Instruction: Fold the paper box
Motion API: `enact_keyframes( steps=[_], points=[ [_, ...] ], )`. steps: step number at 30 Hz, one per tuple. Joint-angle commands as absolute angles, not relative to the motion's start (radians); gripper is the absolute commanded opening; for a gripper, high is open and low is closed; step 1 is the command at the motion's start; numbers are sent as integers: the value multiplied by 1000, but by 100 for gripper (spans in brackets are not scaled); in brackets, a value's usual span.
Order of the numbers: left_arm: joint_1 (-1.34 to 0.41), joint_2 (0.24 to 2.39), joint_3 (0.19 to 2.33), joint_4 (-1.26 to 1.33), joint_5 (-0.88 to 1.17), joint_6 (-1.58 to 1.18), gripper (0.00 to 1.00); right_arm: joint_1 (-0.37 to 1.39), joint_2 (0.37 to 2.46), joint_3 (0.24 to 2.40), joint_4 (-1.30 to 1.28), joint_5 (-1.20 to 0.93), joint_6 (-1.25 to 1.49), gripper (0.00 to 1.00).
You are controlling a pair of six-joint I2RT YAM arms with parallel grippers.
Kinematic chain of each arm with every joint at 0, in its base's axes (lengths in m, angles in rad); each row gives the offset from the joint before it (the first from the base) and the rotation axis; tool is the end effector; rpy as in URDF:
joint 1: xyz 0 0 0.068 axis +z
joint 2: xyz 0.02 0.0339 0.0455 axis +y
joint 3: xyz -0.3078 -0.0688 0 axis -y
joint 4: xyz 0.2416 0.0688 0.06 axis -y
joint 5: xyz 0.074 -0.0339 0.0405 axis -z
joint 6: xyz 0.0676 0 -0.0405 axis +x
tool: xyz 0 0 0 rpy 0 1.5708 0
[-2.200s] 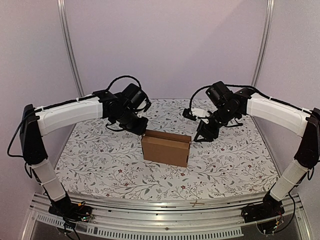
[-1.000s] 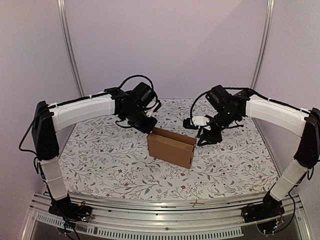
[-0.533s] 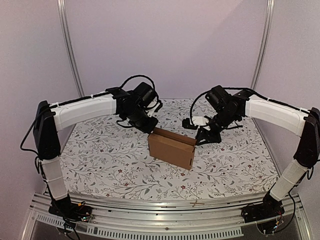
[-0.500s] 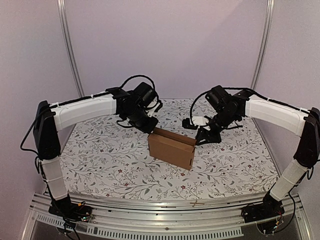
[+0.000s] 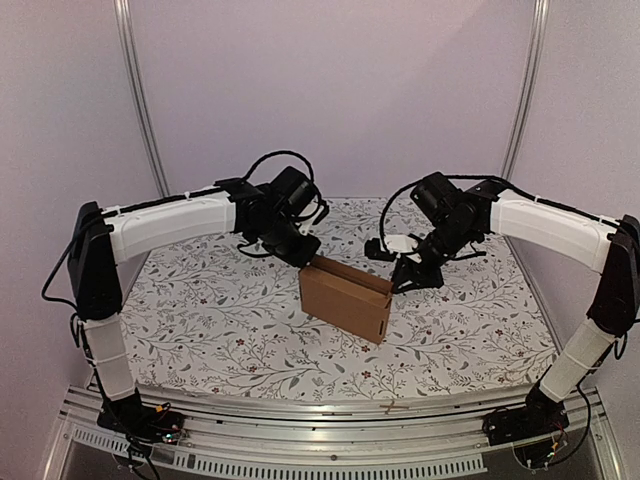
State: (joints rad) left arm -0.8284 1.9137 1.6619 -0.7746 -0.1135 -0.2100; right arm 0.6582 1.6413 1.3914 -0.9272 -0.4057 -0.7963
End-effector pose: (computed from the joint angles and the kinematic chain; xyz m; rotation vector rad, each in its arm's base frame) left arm 0.3068 -0.3231 0.2805 0.7532 2.4936 -0.2323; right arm 0.2549 0.2308 0.2932 -1.8627 1.9277 0.5127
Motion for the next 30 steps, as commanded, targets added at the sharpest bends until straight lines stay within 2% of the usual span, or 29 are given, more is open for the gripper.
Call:
enact_keyframes(
  steps=[1,12,24,30],
  points=[
    [-854,1909,1614,-749,-106,-211,0,688,1622,1373,-947,-413,-816,17],
    [-870,1881,1549,-714,-144,-168,0,709,1608,1371,-963,-397,-824,17],
    [-865,1894,1585,-810,-186,-106,0,718,1609,1374,-977,-433,-814,17],
    [-865,1898,1586,-806,-191,-126,0,717,1606,1392,-974,-446,-754,32]
  ],
)
